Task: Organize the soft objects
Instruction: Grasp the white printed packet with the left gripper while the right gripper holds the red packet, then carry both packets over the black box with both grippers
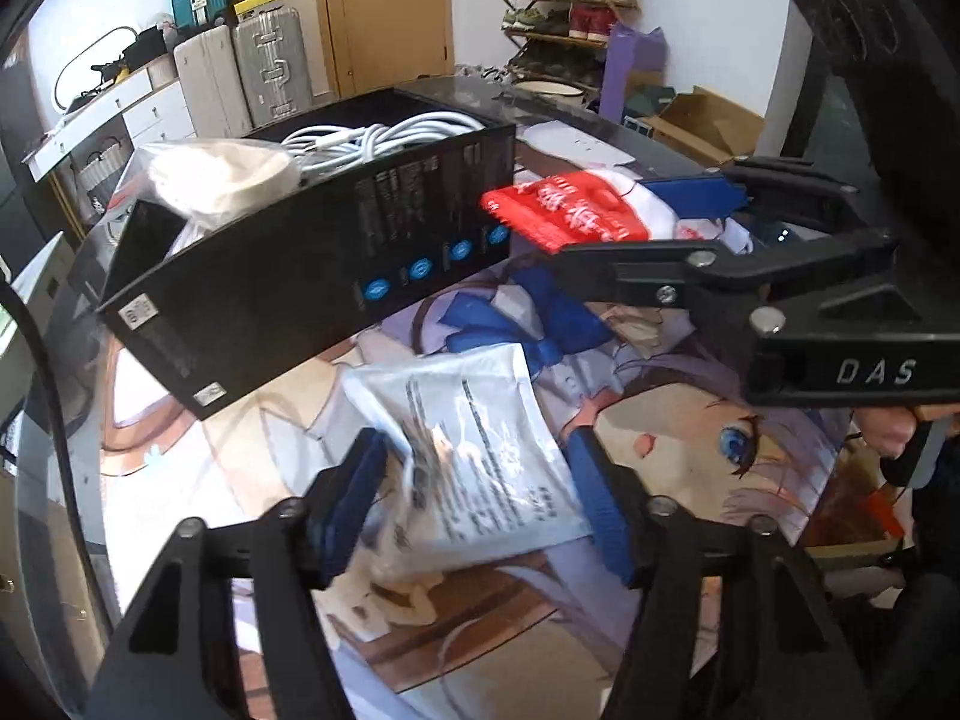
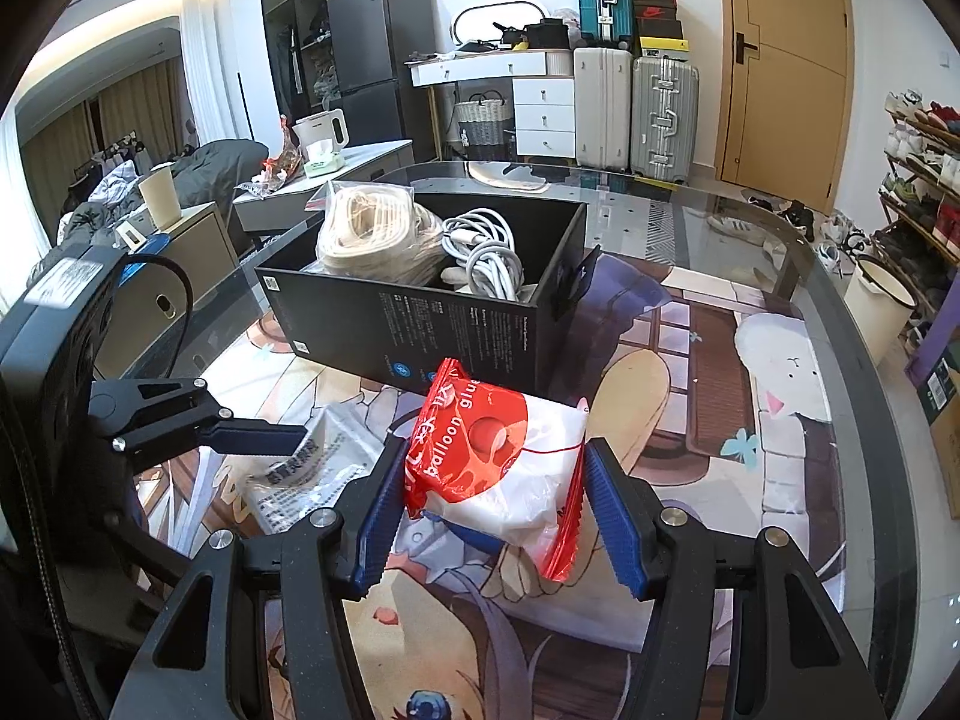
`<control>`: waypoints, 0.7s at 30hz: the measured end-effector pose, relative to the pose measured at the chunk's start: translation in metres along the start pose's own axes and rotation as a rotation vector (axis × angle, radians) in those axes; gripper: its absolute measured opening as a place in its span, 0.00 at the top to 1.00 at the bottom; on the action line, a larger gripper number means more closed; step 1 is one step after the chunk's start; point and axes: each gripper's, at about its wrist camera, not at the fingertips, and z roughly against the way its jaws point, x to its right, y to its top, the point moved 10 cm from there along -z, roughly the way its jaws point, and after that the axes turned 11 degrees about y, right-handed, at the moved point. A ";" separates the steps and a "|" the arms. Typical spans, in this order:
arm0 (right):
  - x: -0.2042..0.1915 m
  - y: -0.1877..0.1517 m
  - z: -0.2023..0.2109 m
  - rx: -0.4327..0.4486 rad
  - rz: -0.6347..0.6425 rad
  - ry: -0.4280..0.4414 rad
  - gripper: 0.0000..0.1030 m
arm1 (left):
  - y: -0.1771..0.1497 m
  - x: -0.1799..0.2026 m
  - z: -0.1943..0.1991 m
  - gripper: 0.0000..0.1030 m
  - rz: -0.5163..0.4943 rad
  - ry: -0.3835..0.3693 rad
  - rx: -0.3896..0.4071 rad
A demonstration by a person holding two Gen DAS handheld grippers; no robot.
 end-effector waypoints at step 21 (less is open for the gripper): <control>0.001 0.010 0.015 0.051 0.004 0.001 0.42 | 0.002 -0.020 0.027 0.70 0.056 -0.076 0.080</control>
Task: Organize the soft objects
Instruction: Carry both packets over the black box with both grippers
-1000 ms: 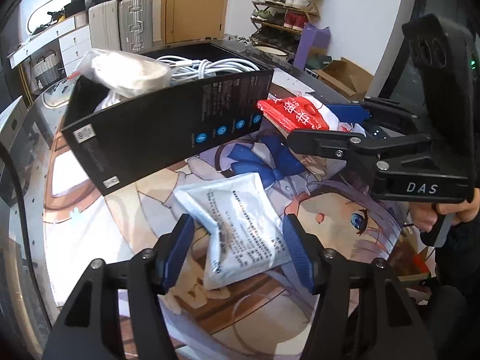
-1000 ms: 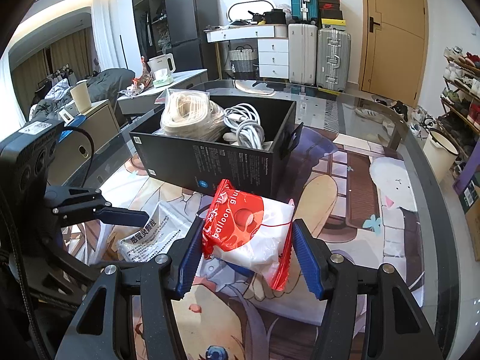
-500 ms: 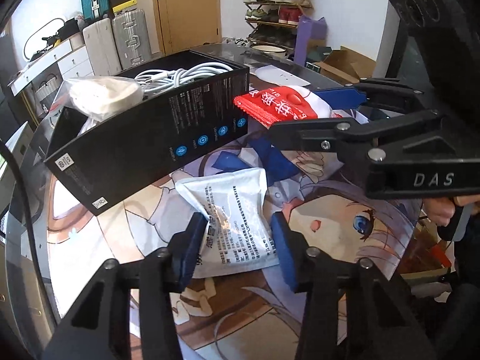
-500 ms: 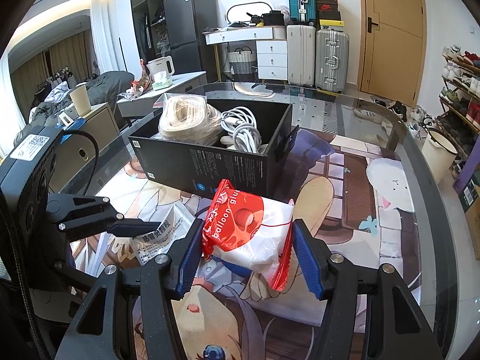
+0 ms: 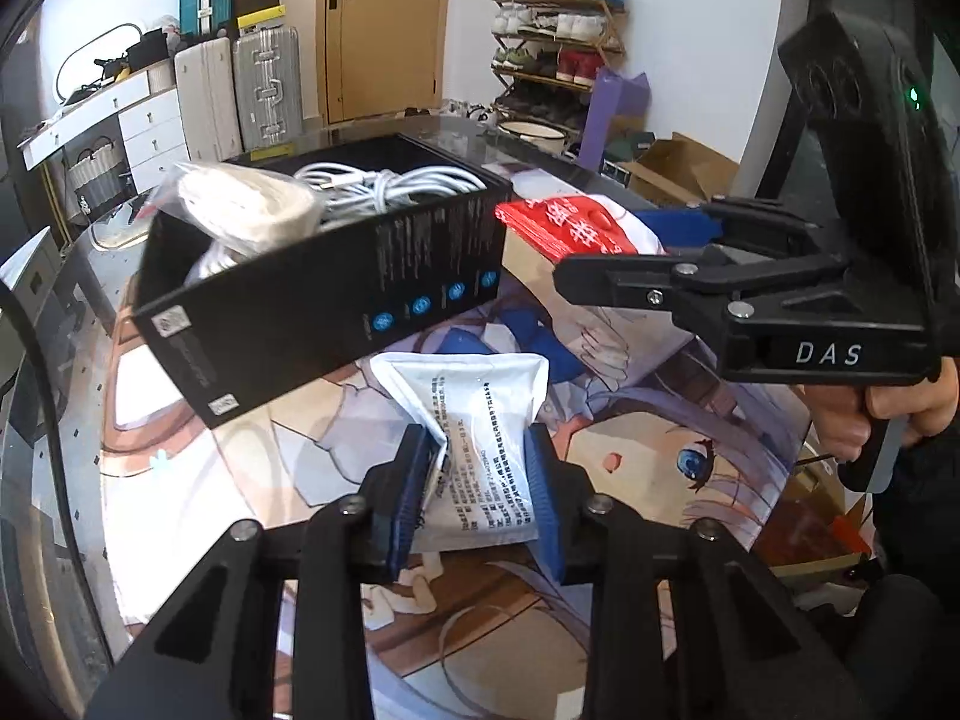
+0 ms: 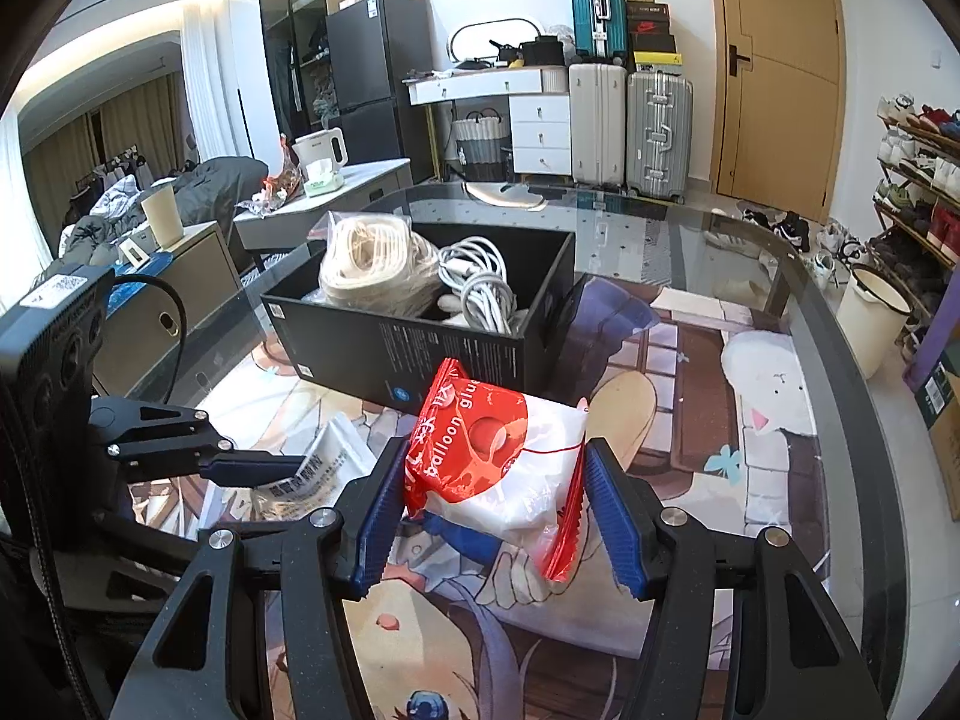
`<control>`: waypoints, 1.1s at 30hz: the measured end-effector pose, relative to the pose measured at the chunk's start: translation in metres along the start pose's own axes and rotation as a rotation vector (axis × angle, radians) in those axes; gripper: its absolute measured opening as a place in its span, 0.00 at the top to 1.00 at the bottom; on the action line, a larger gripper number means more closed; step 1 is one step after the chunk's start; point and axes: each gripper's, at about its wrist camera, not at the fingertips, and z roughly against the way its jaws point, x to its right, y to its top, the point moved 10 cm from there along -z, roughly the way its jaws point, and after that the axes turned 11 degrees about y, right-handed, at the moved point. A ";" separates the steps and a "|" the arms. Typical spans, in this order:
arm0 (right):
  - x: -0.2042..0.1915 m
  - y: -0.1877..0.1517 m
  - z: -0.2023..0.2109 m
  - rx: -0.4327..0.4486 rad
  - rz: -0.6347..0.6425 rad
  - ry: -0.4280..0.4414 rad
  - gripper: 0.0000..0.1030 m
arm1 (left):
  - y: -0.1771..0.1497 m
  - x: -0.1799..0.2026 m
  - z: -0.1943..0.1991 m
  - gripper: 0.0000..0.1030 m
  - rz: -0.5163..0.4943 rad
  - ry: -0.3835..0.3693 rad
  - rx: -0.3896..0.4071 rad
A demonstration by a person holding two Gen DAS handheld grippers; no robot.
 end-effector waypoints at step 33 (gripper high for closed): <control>-0.007 0.040 0.008 0.058 0.075 -0.017 0.42 | 0.056 -0.081 0.042 0.69 0.183 0.095 0.173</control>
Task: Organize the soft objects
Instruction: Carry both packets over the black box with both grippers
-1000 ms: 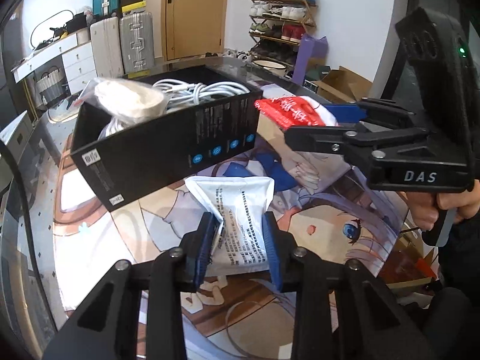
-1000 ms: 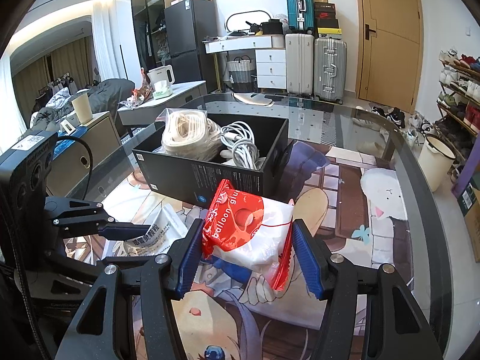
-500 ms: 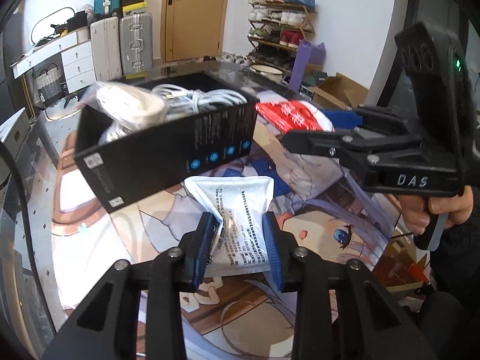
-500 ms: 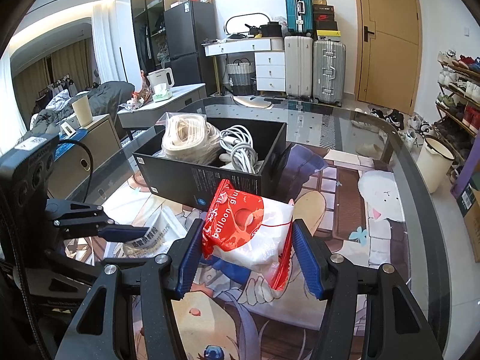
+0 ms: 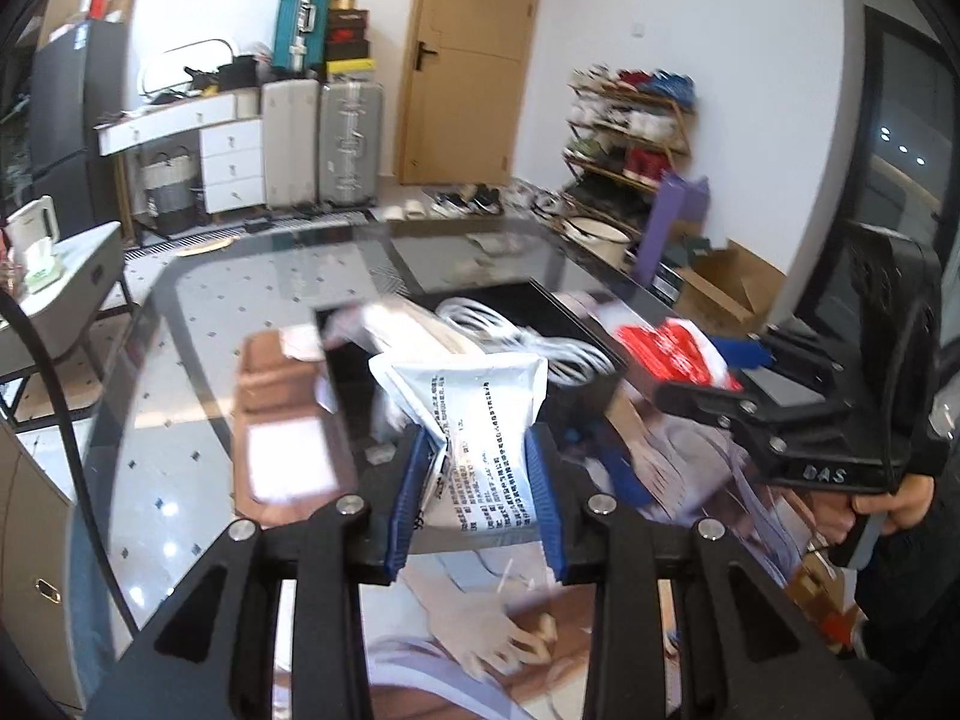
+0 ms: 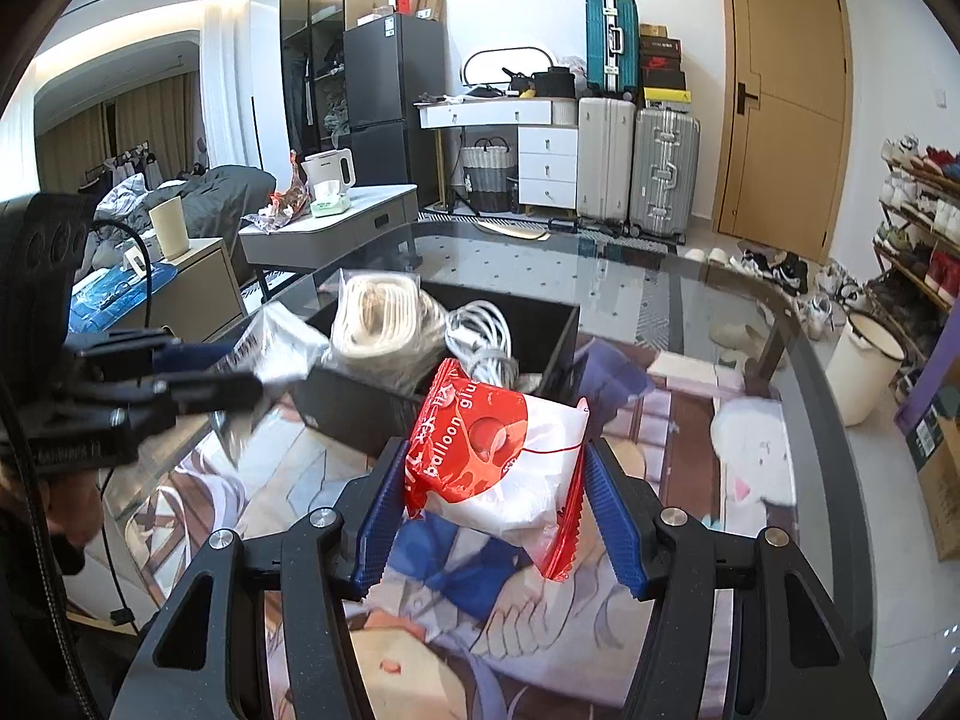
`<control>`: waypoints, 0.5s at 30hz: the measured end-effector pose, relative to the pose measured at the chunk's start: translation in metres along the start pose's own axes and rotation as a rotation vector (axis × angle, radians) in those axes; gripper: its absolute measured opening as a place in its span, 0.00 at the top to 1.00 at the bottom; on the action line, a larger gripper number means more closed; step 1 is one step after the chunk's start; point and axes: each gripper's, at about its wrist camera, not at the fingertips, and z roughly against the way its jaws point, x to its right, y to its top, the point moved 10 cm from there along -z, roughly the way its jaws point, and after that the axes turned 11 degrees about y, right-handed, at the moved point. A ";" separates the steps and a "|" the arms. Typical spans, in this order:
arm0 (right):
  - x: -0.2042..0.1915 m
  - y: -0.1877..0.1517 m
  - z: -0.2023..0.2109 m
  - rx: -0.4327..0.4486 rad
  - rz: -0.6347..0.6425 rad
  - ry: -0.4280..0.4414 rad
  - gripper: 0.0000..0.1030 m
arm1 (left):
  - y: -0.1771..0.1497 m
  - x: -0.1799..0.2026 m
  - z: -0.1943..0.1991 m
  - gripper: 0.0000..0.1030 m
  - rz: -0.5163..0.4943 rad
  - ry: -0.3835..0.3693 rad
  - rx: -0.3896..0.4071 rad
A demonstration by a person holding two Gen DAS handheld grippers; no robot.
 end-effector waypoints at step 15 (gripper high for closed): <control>0.006 0.043 -0.043 -0.004 0.037 0.011 0.42 | 0.031 -0.039 -0.039 0.69 0.035 0.093 0.032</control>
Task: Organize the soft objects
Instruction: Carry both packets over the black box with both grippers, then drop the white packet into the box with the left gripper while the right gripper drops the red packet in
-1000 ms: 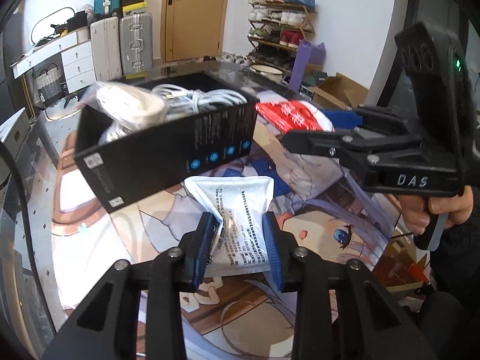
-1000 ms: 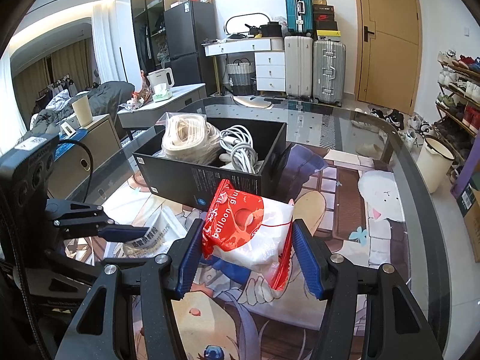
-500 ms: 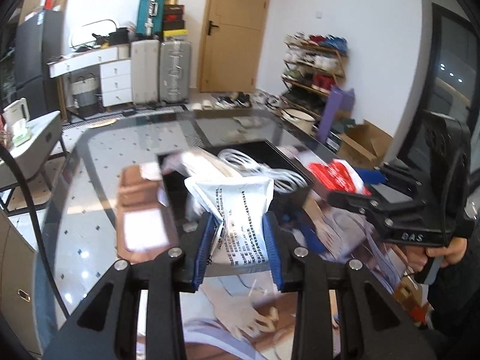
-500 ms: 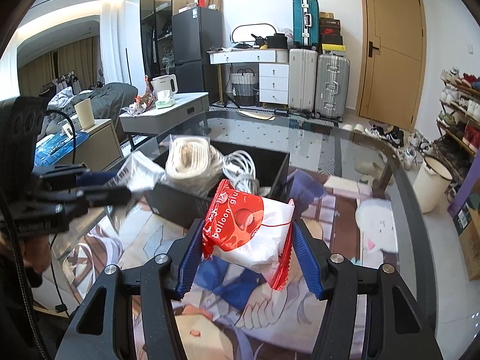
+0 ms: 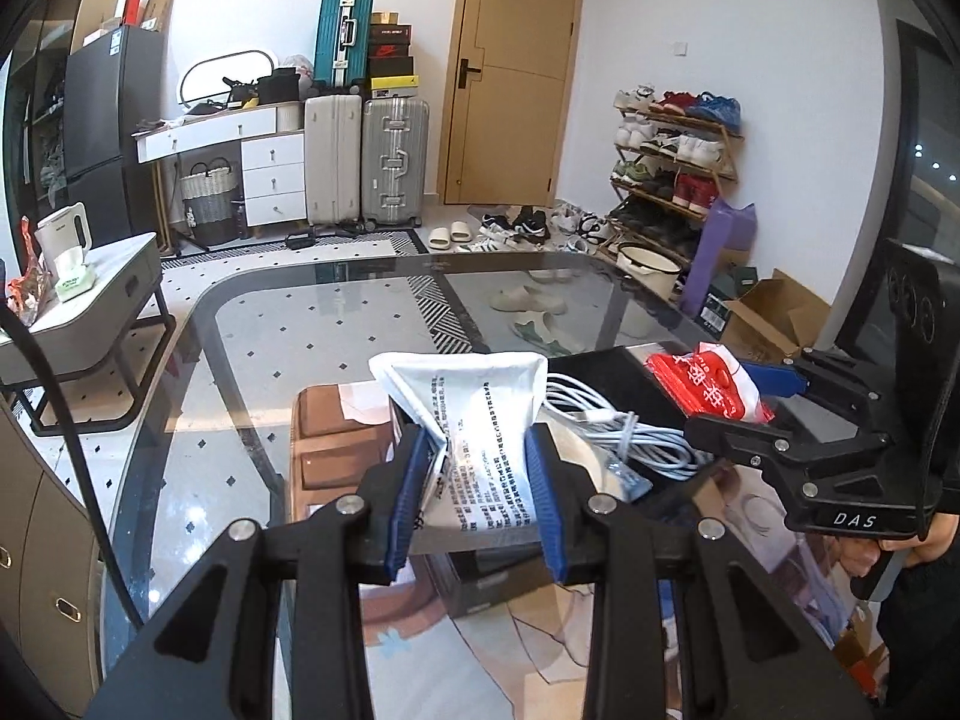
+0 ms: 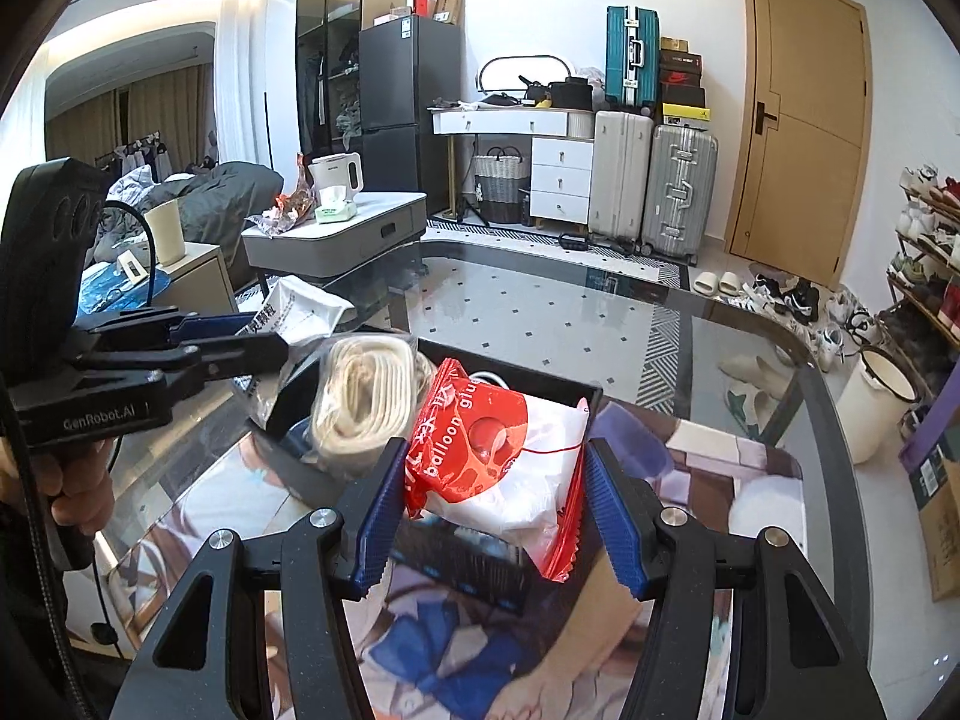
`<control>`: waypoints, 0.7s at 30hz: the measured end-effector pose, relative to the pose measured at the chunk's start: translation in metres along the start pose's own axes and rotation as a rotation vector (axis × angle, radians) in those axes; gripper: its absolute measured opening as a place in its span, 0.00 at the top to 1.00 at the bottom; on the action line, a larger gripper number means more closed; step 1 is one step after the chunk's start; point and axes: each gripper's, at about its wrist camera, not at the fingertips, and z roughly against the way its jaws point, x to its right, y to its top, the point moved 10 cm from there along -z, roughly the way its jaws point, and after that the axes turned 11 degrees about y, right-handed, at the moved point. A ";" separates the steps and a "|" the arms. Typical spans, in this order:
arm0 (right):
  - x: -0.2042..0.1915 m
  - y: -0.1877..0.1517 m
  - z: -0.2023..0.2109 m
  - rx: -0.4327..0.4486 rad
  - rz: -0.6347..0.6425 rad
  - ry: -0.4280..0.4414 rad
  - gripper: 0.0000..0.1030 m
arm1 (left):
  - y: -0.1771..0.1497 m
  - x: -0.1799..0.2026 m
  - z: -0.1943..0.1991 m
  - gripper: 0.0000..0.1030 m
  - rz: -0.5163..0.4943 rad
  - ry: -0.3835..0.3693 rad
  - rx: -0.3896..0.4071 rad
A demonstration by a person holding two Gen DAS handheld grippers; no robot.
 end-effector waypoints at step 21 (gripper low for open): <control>0.009 0.003 -0.060 -0.082 0.022 0.004 0.43 | -0.006 0.025 -0.041 0.69 -0.057 -0.032 -0.068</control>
